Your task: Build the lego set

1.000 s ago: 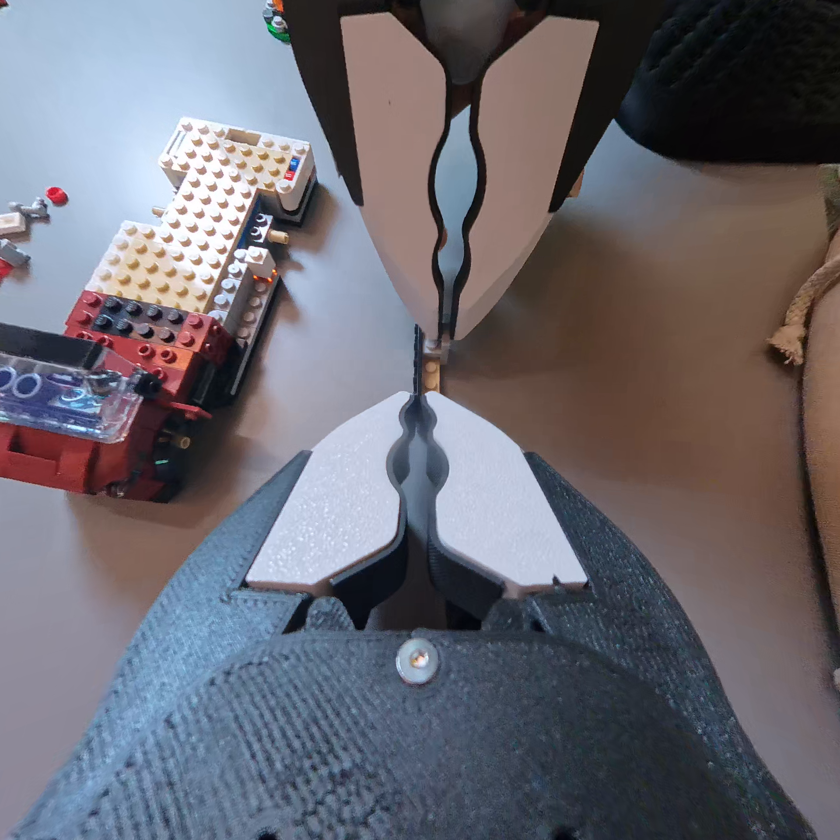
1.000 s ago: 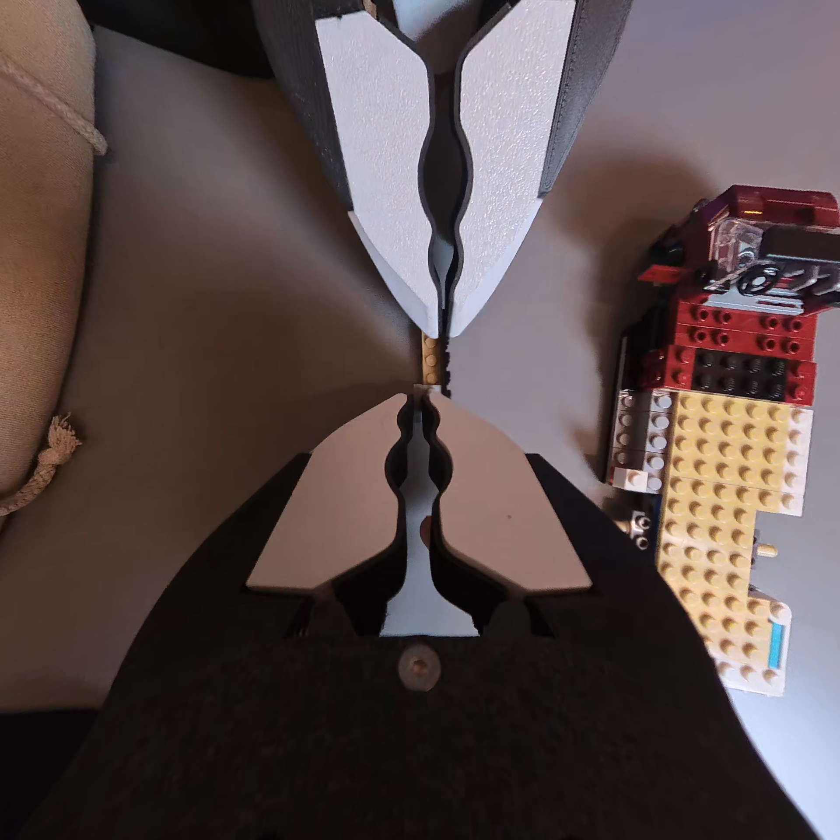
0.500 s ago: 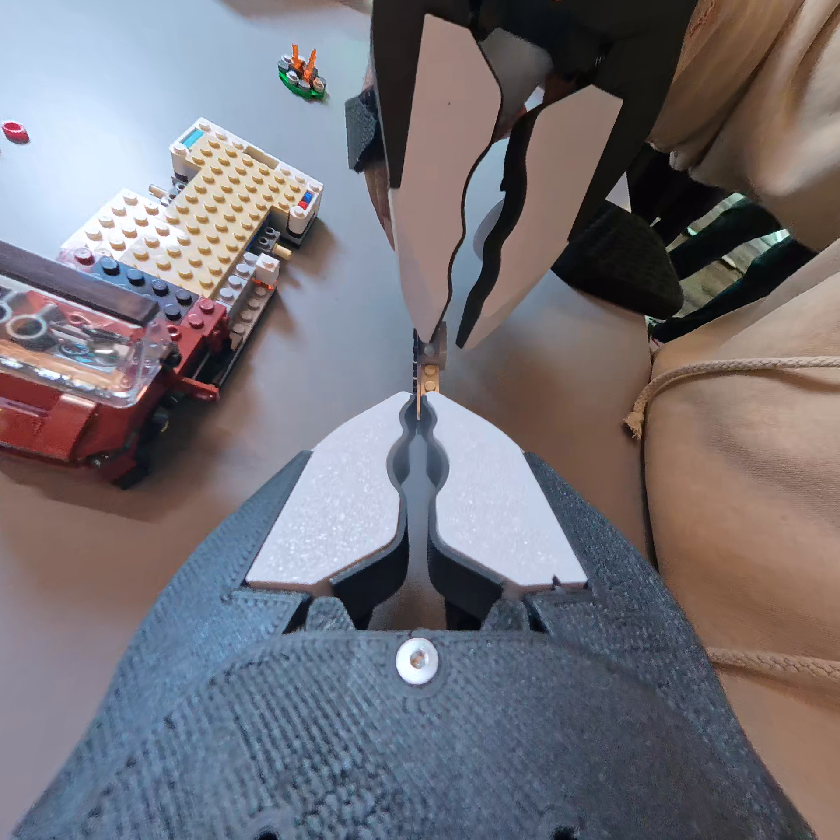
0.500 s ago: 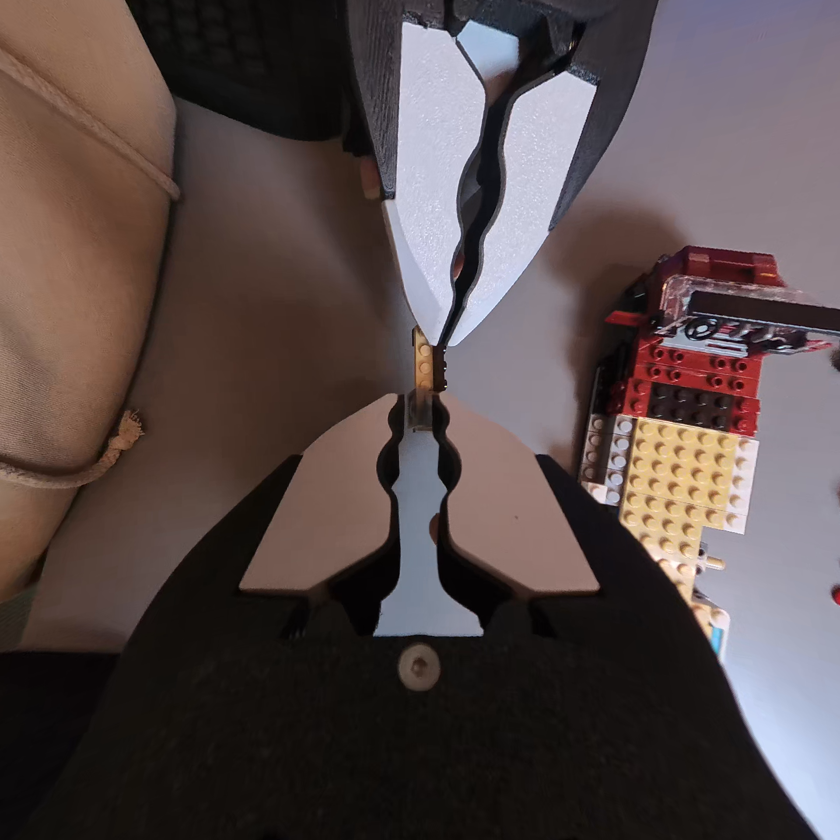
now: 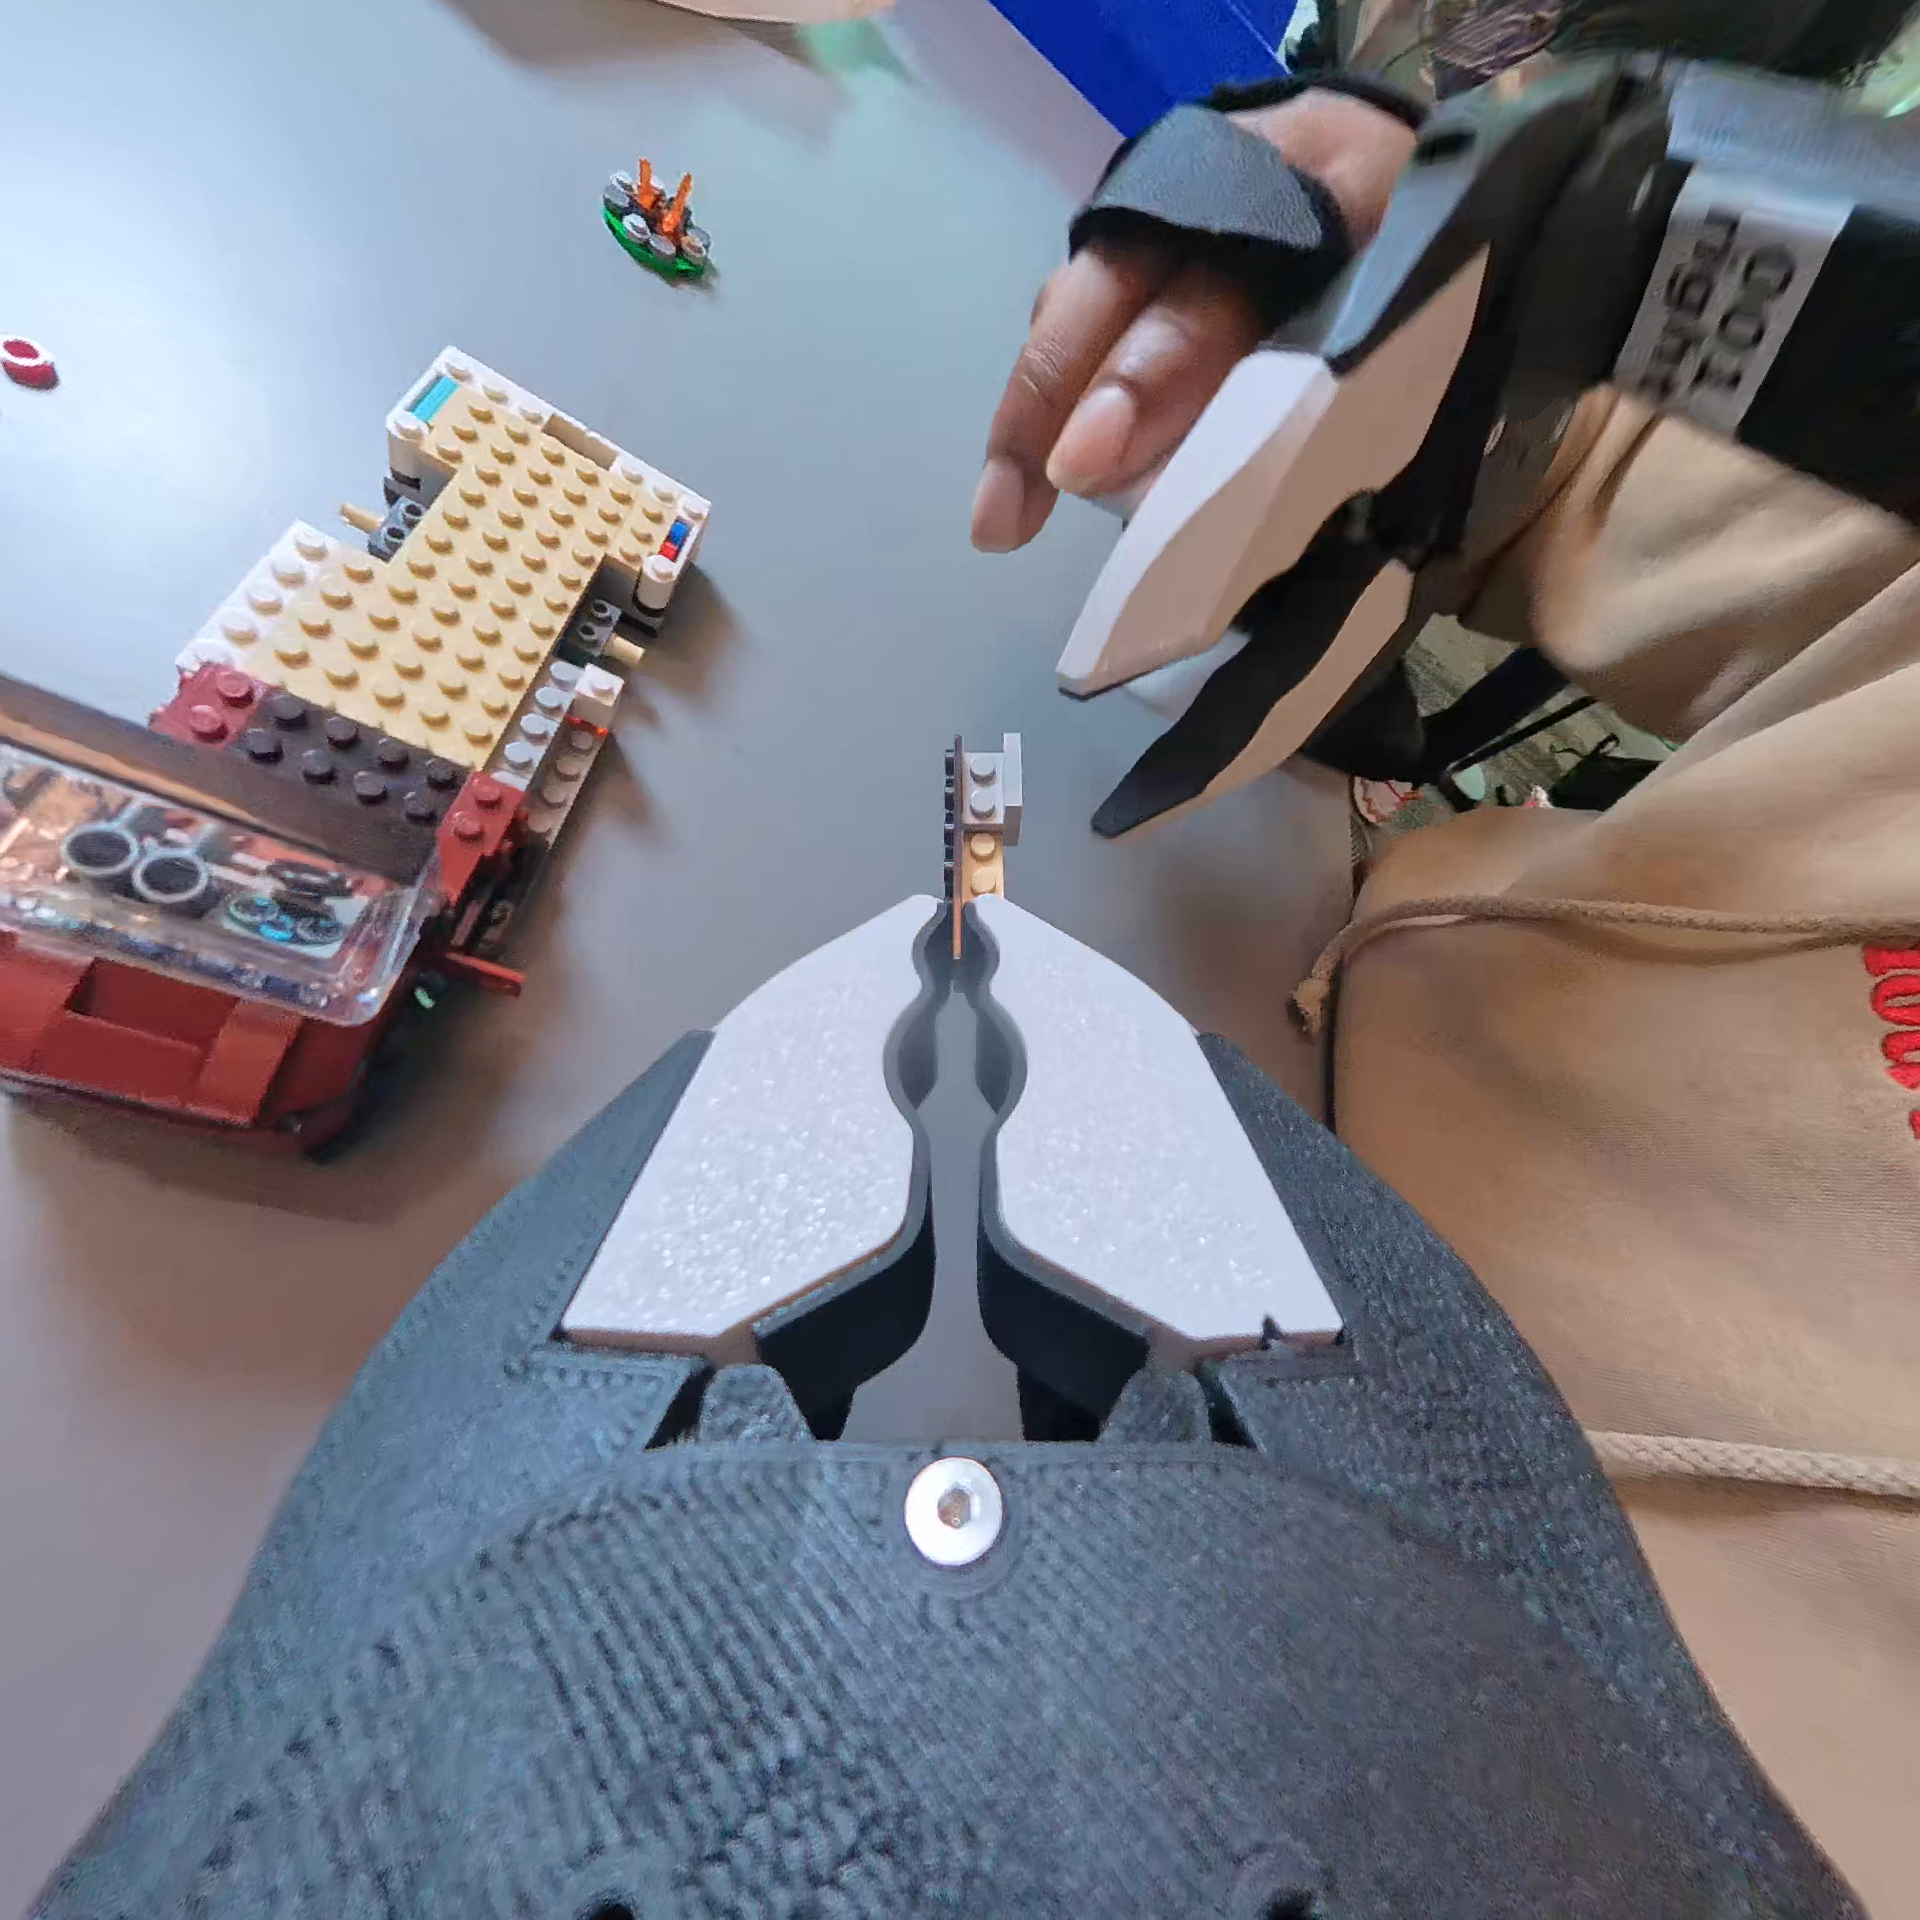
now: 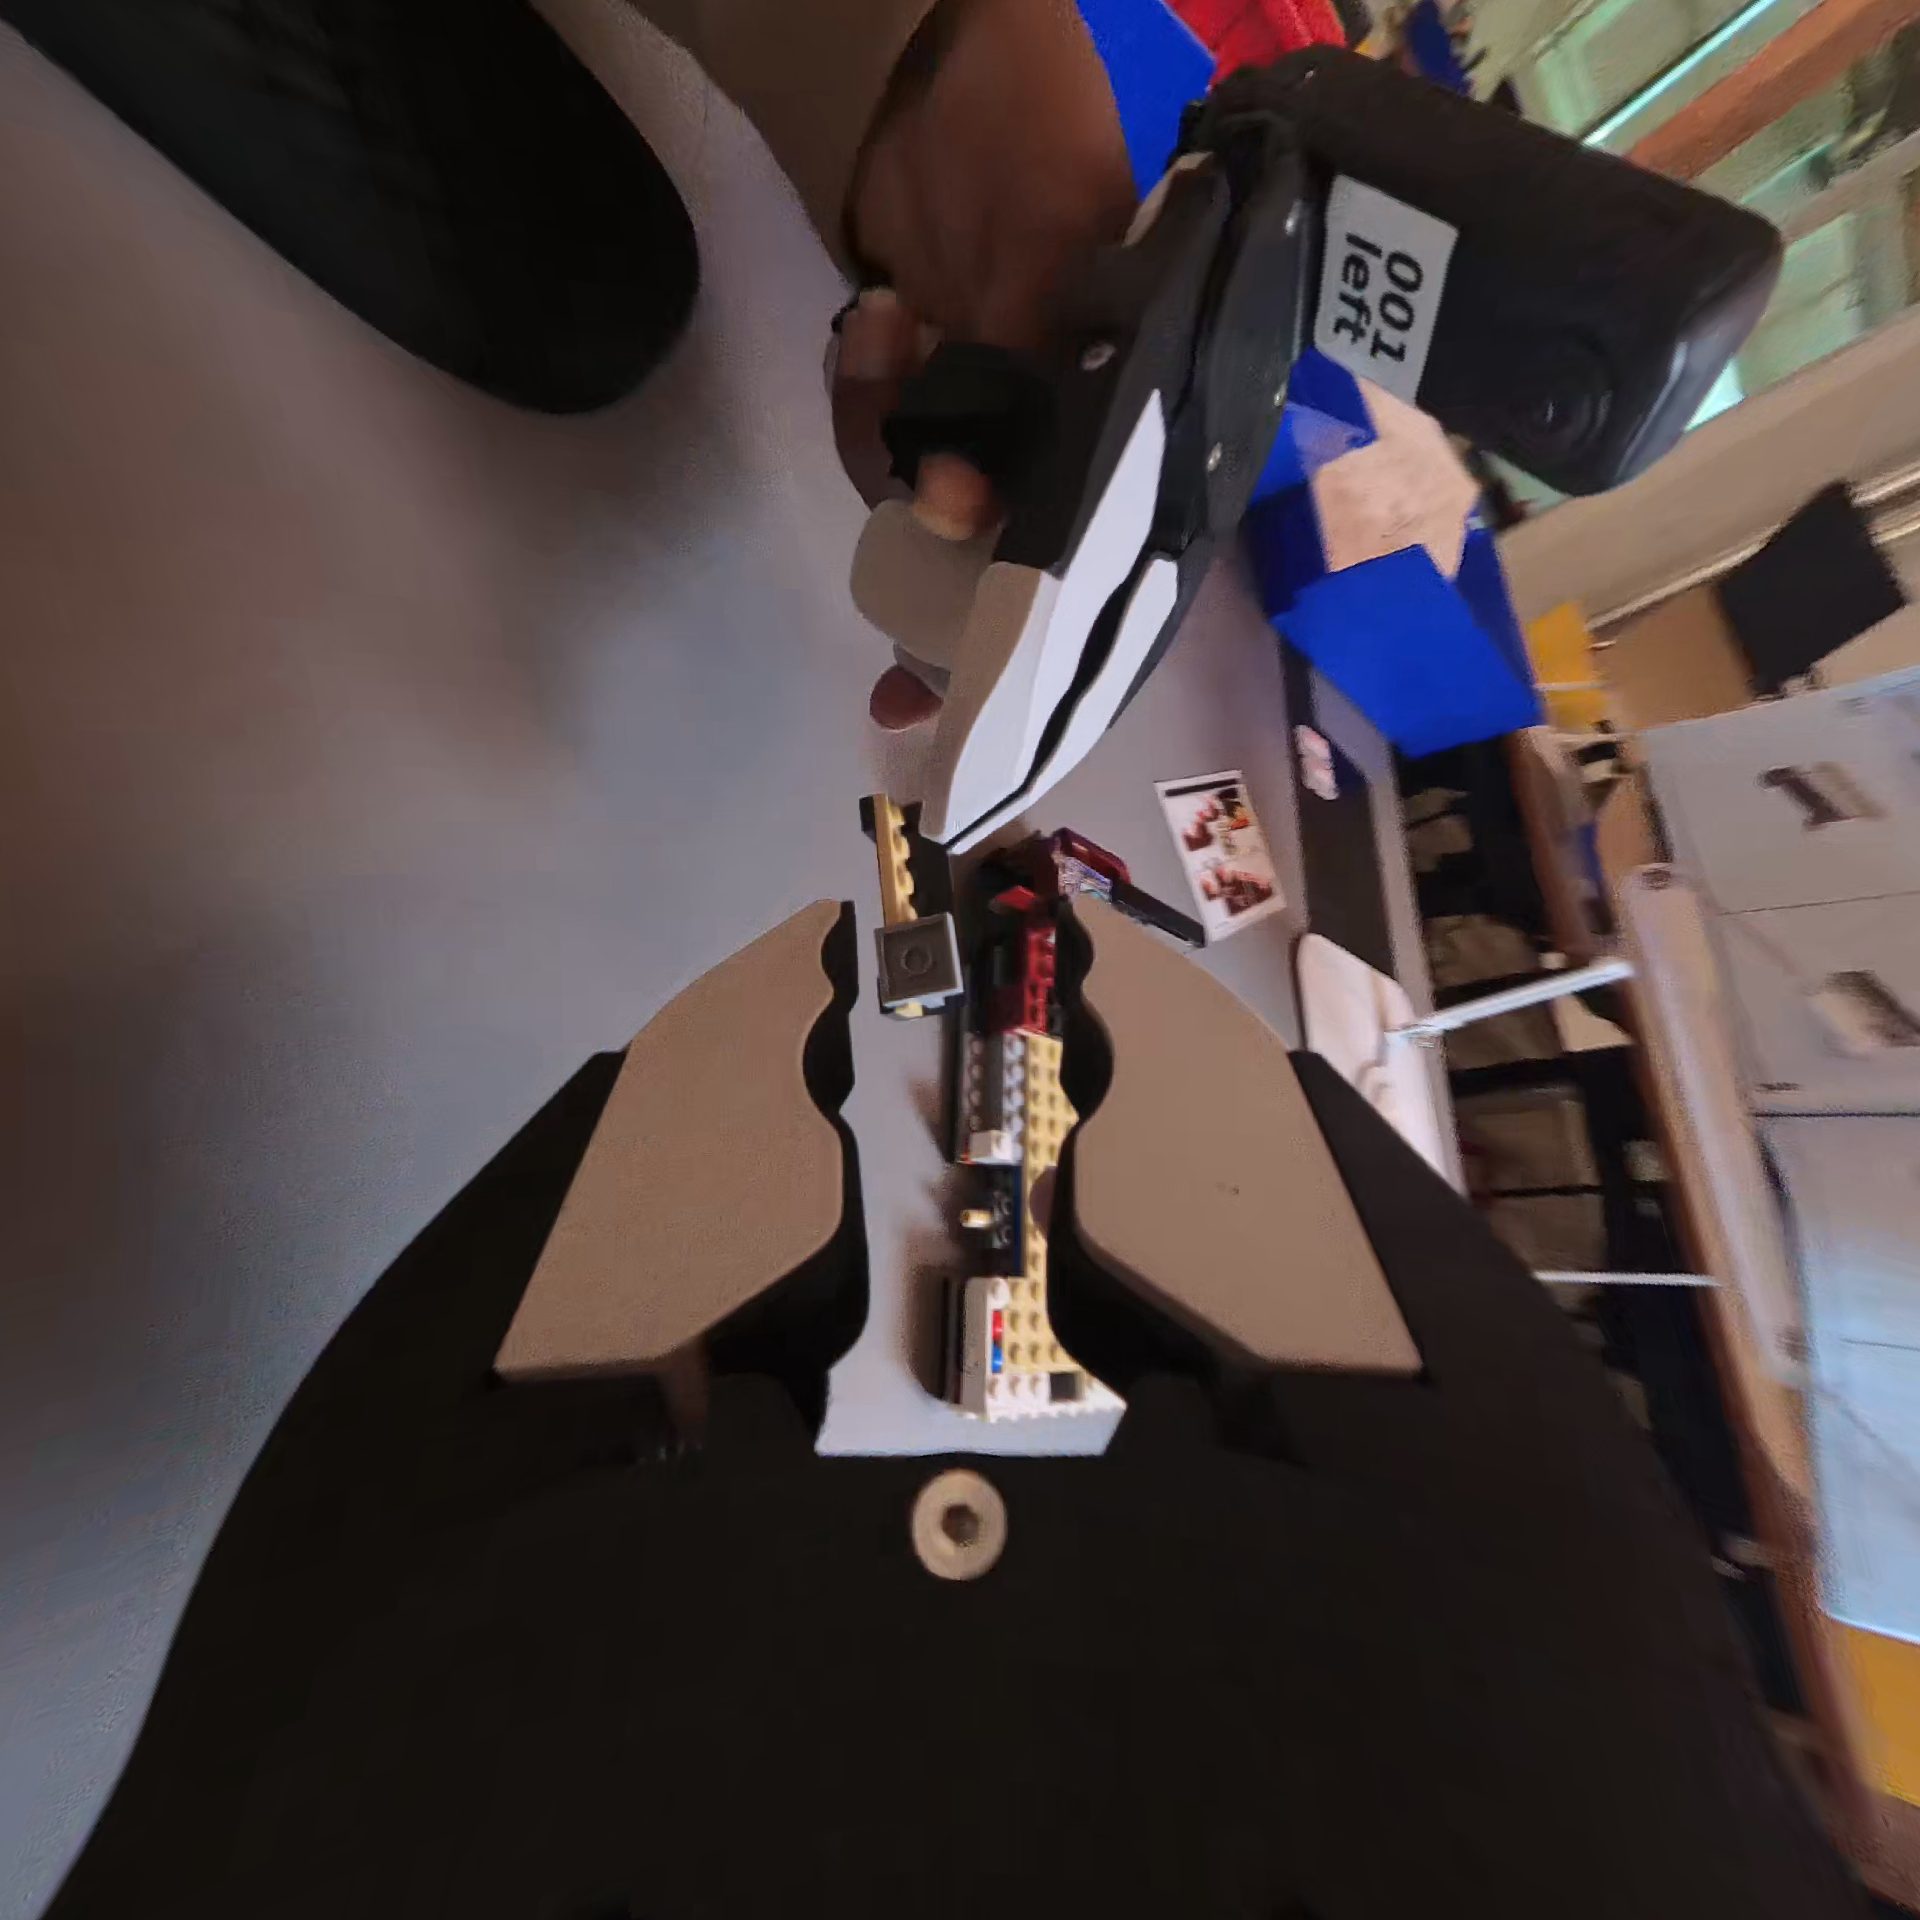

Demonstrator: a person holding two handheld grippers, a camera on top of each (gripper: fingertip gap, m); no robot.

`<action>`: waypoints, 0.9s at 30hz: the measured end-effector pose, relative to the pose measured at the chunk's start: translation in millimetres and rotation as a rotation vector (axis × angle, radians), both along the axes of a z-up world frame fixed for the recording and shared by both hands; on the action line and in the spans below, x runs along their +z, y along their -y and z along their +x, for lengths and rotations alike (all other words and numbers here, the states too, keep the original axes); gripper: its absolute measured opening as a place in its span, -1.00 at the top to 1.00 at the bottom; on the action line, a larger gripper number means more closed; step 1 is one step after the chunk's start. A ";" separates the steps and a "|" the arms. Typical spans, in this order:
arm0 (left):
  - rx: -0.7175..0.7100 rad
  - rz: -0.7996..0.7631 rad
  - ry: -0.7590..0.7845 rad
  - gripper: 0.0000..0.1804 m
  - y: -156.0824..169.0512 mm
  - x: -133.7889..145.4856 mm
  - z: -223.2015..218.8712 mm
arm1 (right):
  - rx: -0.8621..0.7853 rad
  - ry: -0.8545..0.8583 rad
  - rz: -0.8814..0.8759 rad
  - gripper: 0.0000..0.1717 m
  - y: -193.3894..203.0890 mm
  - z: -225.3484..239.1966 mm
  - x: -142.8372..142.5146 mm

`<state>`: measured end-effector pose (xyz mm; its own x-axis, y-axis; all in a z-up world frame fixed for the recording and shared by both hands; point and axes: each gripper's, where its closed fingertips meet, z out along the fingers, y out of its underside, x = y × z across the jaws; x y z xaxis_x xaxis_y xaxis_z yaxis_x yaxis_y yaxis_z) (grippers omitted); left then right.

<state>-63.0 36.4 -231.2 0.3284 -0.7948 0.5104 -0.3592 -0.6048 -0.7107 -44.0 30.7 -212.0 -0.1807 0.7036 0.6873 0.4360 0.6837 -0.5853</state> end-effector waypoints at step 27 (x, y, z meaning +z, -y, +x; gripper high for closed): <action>-0.115 -0.169 0.130 0.99 21.9 64.1 29.4 | 0.044 -0.221 0.013 0.77 12.9 18.2 39.8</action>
<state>-33.6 14.5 -167.1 0.1634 -0.7229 0.6714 -0.3449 -0.6794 -0.6476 -25.7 17.8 -172.2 -0.0551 0.6893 0.7224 0.2681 0.7071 -0.6543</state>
